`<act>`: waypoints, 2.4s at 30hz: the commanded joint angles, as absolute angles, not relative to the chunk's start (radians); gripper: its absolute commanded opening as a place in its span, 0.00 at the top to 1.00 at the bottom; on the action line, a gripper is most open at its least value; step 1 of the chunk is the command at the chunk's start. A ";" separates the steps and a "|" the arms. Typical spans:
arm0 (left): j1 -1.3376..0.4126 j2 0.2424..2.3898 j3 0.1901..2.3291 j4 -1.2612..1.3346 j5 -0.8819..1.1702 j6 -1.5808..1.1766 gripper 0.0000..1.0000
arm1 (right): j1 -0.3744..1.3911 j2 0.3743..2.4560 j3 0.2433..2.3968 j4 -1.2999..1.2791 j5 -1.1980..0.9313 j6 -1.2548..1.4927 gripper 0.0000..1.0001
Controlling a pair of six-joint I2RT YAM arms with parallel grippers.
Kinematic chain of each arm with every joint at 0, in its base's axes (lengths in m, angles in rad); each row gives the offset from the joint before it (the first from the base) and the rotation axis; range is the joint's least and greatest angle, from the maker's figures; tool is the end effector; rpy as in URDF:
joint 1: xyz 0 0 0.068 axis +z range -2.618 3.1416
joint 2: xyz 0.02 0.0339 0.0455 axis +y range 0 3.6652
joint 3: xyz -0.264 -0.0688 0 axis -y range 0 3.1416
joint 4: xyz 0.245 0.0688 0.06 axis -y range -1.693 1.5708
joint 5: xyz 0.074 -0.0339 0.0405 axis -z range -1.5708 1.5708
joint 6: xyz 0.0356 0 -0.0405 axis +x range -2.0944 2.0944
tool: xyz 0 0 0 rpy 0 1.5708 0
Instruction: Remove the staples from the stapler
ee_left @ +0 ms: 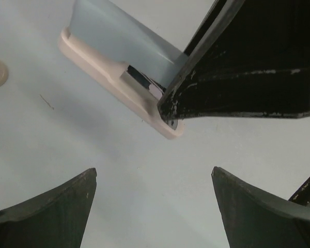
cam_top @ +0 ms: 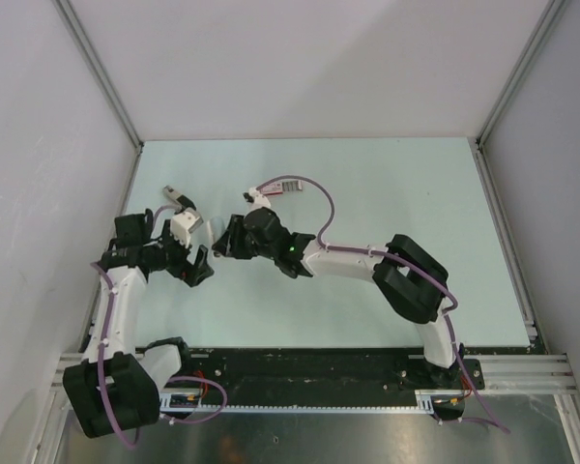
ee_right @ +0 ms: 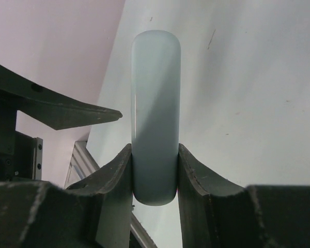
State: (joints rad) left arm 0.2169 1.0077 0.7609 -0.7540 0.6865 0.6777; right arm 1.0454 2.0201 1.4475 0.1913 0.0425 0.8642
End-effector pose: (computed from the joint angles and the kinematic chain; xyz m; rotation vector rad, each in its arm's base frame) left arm 0.1866 0.0180 0.2496 0.7628 2.1931 -0.4515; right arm 0.2394 0.4100 0.2282 -0.1643 2.1514 1.1647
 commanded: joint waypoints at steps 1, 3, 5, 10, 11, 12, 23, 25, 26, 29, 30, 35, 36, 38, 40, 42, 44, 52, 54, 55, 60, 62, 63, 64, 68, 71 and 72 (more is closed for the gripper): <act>0.256 1.045 0.781 -0.778 0.793 0.761 0.04 | 1.061 2.034 1.489 0.325 -0.002 0.925 1.00; 0.272 1.059 0.784 -0.779 0.801 0.767 0.04 | 1.064 2.041 1.489 0.347 -0.020 0.946 1.00; 0.286 1.069 0.783 -0.779 0.805 0.774 0.05 | 1.069 2.048 1.489 0.367 -0.032 0.967 1.00; 0.317 1.090 0.789 -0.778 0.825 0.796 0.13 | 1.081 2.059 1.489 0.392 -0.051 1.002 1.00; 0.325 1.096 0.792 -0.778 0.833 0.798 0.17 | 1.084 2.061 1.489 0.395 -0.056 1.008 1.00; 0.331 1.103 0.796 -0.779 0.840 0.800 0.21 | 1.086 2.064 1.489 0.397 -0.063 1.012 1.00; 0.371 1.111 0.796 -0.784 0.868 0.839 0.59 | 1.091 2.064 1.489 0.390 -0.093 1.024 1.00; 0.374 1.098 0.789 -0.784 0.862 0.852 0.64 | 1.092 2.063 1.489 0.384 -0.099 1.023 1.00; 0.375 1.090 0.785 -0.785 0.854 0.860 0.67 | 1.091 2.063 1.489 0.379 -0.103 1.022 1.00; 0.387 1.069 0.774 -0.786 0.827 0.891 0.77 | 1.087 2.064 1.482 0.373 -0.122 1.023 1.00; 0.391 1.066 0.771 -0.786 0.817 0.900 0.83 | 1.085 2.064 1.479 0.372 -0.130 1.024 1.00; 0.423 1.090 0.780 -0.787 0.783 0.925 0.99 | 1.079 2.065 1.470 0.361 -0.160 1.011 1.00; 0.430 1.094 0.781 -0.787 0.782 0.932 1.00 | 1.079 2.064 1.468 0.357 -0.162 1.005 1.00; 0.444 1.096 0.779 -0.785 0.782 0.946 1.00 | 1.077 2.058 1.467 0.342 -0.163 0.987 1.00; 0.452 1.092 0.774 -0.785 0.775 0.962 1.00 | 1.079 2.051 1.463 0.322 -0.156 0.965 1.00; 0.455 1.084 0.765 -0.785 0.767 0.979 1.00 | 1.077 2.044 1.453 0.309 -0.154 0.948 1.00; 0.458 1.073 0.753 -0.785 0.753 1.000 1.00 | 1.079 2.037 1.448 0.300 -0.153 0.925 1.00; 0.462 1.016 0.693 -0.736 0.642 1.149 1.00 | 1.096 2.016 1.443 0.200 -0.180 0.703 1.00; 0.462 1.004 0.687 -0.705 0.619 1.163 1.00 | 1.106 2.015 1.438 0.178 -0.178 0.647 1.00; 0.462 0.997 0.684 -0.689 0.611 1.167 1.00 | 1.113 2.014 1.437 0.166 -0.174 0.620 1.00; 0.462 0.928 0.639 -0.606 0.580 1.236 1.00 | 1.155 1.997 1.429 0.120 -0.129 0.499 1.00; 0.462 0.877 0.599 -0.564 0.573 1.284 1.00 | 1.172 1.987 1.427 0.107 -0.095 0.458 1.00; 0.462 0.850 0.580 -0.547 0.573 1.307 1.00 | 1.180 1.984 1.427 0.103 -0.079 0.444 1.00; 0.462 0.828 0.563 -0.533 0.576 1.328 1.00 | 1.186 1.981 1.426 0.102 -0.067 0.433 1.00; 0.461 0.780 0.537 -0.505 0.592 1.379 1.00 | 1.195 1.981 1.425 0.108 -0.036 0.407 1.00; 0.460 0.782 0.534 -0.501 0.594 1.401 1.00 | 1.200 1.988 1.425 0.120 -0.036 0.403 1.00; 0.460 0.782 0.529 -0.500 0.595 1.413 1.00 | 1.202 1.991 1.425 0.125 -0.036 0.401 1.00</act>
State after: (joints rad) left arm 0.4503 0.7979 0.5308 -0.5808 0.5629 1.3228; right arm 1.1923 2.0167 1.4353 0.1505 -0.0647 0.4606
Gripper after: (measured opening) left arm 0.049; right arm 0.375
